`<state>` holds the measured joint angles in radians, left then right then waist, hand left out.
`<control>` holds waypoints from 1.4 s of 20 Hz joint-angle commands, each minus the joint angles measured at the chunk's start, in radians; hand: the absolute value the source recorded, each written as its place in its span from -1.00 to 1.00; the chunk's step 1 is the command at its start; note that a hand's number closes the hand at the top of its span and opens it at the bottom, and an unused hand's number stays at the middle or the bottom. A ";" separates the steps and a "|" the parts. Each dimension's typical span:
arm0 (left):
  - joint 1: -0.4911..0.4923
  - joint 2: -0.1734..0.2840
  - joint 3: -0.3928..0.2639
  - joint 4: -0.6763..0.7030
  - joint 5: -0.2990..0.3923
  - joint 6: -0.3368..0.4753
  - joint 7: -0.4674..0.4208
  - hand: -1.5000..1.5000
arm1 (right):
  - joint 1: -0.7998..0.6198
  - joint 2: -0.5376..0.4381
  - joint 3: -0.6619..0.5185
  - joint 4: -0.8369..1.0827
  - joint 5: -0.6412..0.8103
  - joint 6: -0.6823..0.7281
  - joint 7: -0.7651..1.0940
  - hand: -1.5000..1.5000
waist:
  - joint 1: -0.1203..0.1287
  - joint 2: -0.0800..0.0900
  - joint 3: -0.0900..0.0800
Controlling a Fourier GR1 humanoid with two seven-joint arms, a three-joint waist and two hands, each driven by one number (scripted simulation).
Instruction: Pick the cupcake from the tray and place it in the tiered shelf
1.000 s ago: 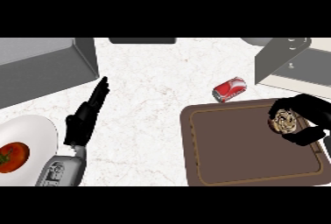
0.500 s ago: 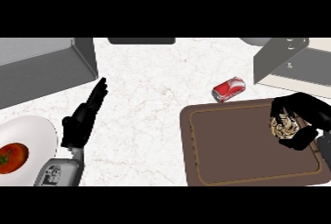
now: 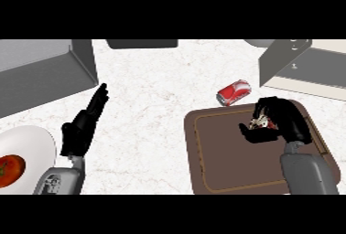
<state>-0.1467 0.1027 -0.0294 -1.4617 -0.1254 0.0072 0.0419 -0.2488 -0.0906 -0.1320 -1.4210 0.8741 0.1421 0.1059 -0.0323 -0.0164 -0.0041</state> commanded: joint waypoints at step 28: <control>-0.042 -0.014 -0.001 -0.011 -0.007 -0.018 0.034 0.00 | -0.437 -0.137 -0.036 -0.786 0.182 0.137 0.912 1.00 | 0.038 0.015 0.003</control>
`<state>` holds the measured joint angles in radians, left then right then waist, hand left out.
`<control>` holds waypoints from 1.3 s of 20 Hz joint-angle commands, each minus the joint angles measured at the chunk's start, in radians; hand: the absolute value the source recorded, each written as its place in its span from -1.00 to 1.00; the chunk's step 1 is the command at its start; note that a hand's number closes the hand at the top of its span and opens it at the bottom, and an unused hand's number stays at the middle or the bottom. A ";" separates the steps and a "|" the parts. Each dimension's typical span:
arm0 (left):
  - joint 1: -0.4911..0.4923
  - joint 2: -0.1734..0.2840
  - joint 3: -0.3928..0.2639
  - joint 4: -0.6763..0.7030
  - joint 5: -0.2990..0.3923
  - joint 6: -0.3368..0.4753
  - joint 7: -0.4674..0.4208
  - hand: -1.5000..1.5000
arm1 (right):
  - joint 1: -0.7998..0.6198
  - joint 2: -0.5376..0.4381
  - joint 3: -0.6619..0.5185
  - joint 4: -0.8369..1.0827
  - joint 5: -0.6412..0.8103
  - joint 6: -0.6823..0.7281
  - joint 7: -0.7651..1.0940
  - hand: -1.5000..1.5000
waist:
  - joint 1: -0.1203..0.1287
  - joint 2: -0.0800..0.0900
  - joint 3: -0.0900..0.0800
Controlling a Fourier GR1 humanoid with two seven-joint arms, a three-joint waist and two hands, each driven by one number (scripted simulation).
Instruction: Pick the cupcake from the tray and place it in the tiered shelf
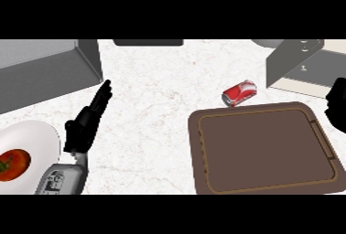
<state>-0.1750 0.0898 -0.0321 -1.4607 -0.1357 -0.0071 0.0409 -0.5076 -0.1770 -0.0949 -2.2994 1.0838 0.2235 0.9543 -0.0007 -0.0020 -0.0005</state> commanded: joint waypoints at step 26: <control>-0.029 -0.042 -0.014 0.051 -0.035 0.005 -0.019 0.00 | -0.234 -0.351 -0.206 0.665 0.014 -0.310 -0.302 1.00 | 0.010 0.006 0.000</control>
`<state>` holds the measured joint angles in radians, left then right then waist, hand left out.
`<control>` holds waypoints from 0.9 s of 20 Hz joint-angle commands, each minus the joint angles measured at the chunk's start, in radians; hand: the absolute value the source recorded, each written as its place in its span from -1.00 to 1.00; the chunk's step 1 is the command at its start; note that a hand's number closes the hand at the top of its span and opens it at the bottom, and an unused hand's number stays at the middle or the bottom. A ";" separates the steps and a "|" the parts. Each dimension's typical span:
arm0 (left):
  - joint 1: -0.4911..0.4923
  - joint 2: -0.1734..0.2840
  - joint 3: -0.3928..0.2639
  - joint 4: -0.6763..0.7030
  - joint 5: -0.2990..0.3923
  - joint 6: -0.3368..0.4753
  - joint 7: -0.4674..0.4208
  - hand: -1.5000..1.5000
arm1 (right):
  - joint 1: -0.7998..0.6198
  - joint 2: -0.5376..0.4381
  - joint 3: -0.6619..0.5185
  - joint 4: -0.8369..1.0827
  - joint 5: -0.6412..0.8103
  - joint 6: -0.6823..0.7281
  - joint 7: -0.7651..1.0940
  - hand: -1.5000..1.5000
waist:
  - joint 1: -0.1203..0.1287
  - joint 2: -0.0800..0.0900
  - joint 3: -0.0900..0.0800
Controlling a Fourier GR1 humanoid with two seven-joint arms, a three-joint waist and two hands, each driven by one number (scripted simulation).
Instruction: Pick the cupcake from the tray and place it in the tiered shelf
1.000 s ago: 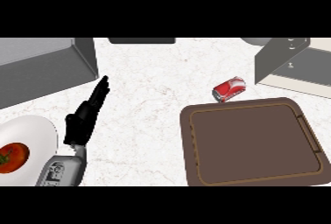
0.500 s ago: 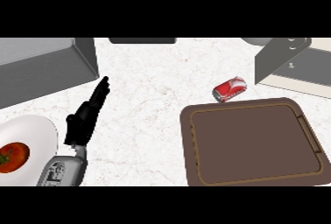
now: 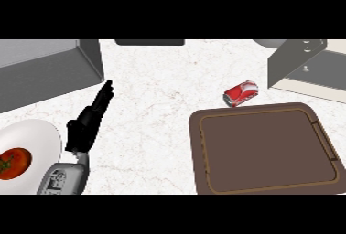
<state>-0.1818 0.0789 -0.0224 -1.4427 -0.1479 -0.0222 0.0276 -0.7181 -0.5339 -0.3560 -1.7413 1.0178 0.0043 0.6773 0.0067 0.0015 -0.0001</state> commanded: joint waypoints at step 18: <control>0.008 -0.007 -0.011 -0.026 -0.026 0.003 0.018 0.00 | -0.085 -0.007 -0.129 0.569 -0.274 -0.489 -0.488 1.00 | 0.001 0.000 0.000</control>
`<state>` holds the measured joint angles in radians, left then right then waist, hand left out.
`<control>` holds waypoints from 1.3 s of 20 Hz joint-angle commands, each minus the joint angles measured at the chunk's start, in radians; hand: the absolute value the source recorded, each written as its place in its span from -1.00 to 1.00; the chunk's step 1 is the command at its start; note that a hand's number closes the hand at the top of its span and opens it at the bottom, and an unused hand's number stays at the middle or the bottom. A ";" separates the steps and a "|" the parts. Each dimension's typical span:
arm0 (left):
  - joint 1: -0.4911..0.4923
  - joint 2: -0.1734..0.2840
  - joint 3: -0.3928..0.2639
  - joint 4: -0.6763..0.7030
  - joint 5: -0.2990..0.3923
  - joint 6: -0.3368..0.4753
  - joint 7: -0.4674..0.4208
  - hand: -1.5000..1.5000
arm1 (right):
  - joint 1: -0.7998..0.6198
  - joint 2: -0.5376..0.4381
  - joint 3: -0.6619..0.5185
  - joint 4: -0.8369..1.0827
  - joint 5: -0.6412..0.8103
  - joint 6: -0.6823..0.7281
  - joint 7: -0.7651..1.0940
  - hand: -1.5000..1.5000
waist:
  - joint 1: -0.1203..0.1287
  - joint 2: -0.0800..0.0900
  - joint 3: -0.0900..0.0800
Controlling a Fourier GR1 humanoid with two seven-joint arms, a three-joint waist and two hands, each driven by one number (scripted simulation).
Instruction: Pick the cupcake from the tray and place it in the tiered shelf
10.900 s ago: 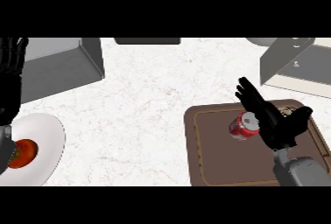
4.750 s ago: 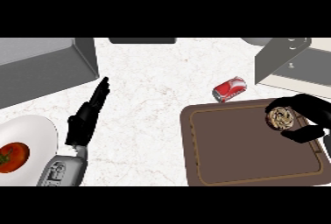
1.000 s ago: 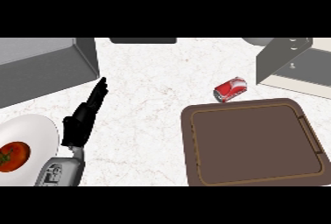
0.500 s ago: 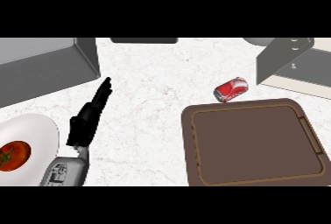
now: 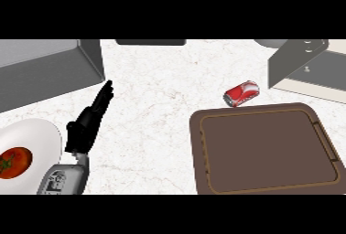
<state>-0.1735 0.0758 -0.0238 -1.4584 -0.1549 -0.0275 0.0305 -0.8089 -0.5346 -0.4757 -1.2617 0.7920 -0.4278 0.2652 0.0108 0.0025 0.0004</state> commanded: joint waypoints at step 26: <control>0.056 -0.034 -0.013 0.000 -0.018 0.017 -0.064 0.00 | -0.003 -0.191 -0.103 0.178 -0.253 0.012 0.000 -1.00 | -0.003 -0.002 -0.001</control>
<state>-0.1611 0.0627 -0.0196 -1.4566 -0.1639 -0.0231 0.0206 -0.7597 -0.6704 -0.5662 -1.1084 0.6182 -0.4854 0.2900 0.0021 -0.0005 0.0003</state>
